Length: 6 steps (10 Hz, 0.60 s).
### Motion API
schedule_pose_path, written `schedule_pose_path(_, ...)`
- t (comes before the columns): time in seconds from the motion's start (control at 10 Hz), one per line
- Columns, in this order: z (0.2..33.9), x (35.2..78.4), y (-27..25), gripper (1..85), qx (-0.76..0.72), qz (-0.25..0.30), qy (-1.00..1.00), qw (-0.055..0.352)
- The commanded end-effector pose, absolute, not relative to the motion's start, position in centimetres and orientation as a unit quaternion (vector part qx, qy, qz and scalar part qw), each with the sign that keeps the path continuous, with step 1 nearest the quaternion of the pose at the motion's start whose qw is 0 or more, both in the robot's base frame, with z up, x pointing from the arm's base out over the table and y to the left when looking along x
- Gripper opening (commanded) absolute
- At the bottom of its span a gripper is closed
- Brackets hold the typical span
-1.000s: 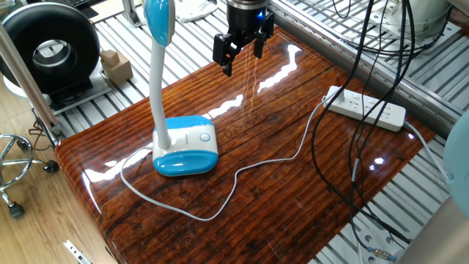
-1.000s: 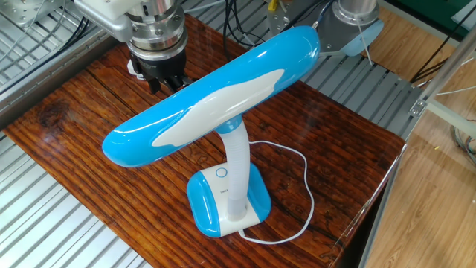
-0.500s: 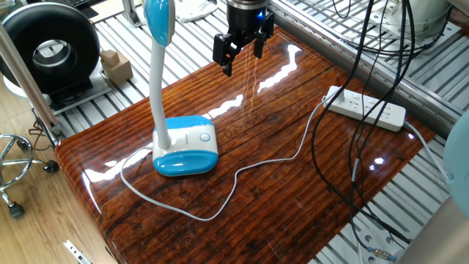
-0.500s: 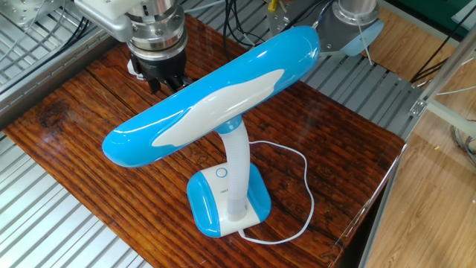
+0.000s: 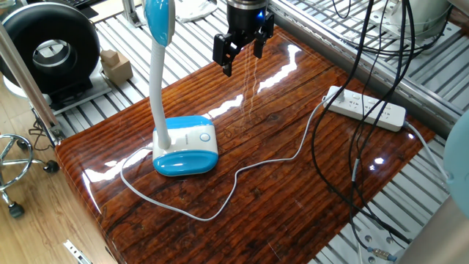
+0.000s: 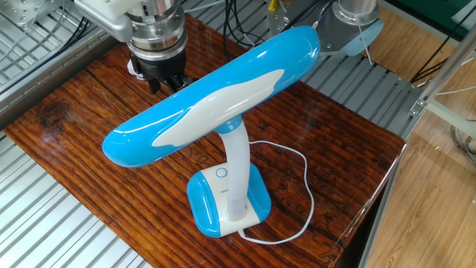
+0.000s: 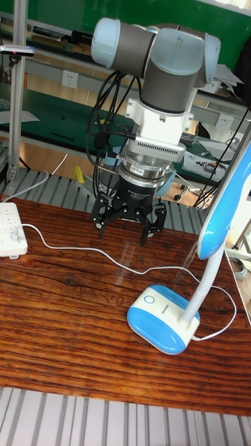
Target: Turn off the desk lamp by pressing the button
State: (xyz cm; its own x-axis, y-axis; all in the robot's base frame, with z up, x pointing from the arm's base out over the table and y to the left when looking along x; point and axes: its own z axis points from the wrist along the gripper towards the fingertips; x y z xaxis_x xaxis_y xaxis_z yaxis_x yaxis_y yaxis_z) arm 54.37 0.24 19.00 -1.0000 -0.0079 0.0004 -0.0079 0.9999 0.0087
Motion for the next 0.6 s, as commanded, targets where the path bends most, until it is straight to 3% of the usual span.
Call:
schedule_pose_path(0.0,19.46,59.28,1.03,1.3,-0.071,-0.022,-0.993,-0.093)
schedule_pose_path(0.5,19.36,59.39,0.49,1.3,-0.058,-0.003,-0.993,-0.099)
